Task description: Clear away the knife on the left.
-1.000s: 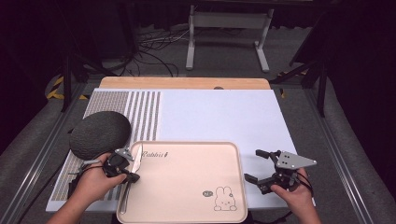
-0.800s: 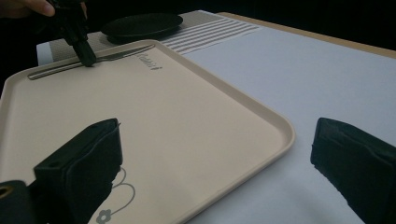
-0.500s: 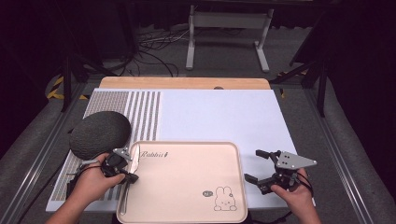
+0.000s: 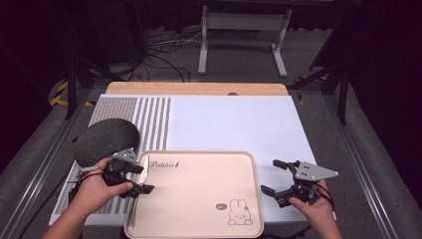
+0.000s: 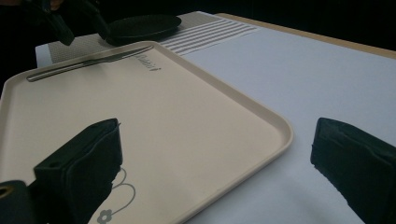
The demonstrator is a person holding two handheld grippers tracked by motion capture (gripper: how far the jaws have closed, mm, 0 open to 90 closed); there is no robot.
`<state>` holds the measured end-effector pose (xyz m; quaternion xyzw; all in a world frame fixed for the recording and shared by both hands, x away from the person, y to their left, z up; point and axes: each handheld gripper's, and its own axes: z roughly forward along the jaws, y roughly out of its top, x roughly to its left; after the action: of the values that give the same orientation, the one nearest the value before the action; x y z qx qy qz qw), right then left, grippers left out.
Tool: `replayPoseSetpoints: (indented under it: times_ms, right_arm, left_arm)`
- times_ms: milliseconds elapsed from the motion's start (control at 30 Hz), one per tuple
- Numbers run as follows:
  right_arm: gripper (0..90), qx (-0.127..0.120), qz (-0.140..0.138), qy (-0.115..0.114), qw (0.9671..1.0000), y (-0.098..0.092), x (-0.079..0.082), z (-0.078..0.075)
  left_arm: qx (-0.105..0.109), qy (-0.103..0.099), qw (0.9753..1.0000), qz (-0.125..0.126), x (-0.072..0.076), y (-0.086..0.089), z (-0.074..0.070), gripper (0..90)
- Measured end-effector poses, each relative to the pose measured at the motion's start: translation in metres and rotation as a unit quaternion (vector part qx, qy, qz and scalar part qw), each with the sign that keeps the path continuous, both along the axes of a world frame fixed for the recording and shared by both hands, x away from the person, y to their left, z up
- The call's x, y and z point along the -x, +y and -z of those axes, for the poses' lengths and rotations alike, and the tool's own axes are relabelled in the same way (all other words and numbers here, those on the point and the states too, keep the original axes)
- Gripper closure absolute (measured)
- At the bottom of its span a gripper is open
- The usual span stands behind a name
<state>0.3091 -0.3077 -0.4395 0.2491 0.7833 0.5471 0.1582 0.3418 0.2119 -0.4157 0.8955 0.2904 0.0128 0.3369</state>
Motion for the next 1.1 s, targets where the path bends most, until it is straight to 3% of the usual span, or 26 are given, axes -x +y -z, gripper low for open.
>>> replayPoseSetpoints:
  times_ms: [67, 200, 433, 600, 700, 800, 933, 1033, 1100]
  right_arm:
    - [3.1, -0.001, 0.001, 0.0, 1.0, 0.0, 0.0, 0.0]
    - [3.1, -0.001, 0.0, 0.0, 1.0, 0.0, 0.0, 0.0]
    - [3.0, -0.001, 0.002, -0.001, 1.0, 0.0, 0.0, 0.0]
    - [2.9, -0.002, 0.002, -0.002, 1.0, 0.001, 0.0, 0.0]
    - [2.9, -0.002, 0.002, -0.003, 1.0, 0.0, 0.0, 0.0]
    - [2.9, -0.002, 0.003, -0.004, 1.0, 0.0, 0.001, 0.0]
    - [2.6, -0.004, 0.004, -0.005, 1.0, 0.0, 0.001, -0.001]
    - [2.6, -0.003, 0.005, -0.006, 1.0, 0.0, 0.001, 0.0]
    - [2.6, -0.003, 0.003, -0.005, 1.0, 0.001, 0.0, 0.0]
  left_arm:
    - [0.007, -0.008, 0.9999, 0.0, 0.001, 0.001, -0.002, 11.6]
    - [0.026, -0.046, 0.9986, 0.001, 0.004, 0.009, -0.01, 6.0]
    - [0.063, -0.083, 0.9946, -0.004, 0.011, 0.026, -0.011, 6.1]
    - [0.1, -0.123, 0.9874, -0.002, 0.017, 0.04, -0.012, 6.1]
    - [0.093, -0.158, 0.983, -0.01, 0.021, 0.048, -0.007, 5.4]
    - [0.113, -0.169, 0.979, -0.013, 0.025, 0.054, 0.0, 5.4]
    - [0.142, -0.198, 0.9697, -0.018, 0.031, 0.067, 0.009, 4.3]
    - [0.148, -0.201, 0.968, -0.025, 0.033, 0.071, 0.012, 3.3]
    - [0.166, -0.212, 0.9627, -0.029, 0.037, 0.076, 0.017, 3.3]
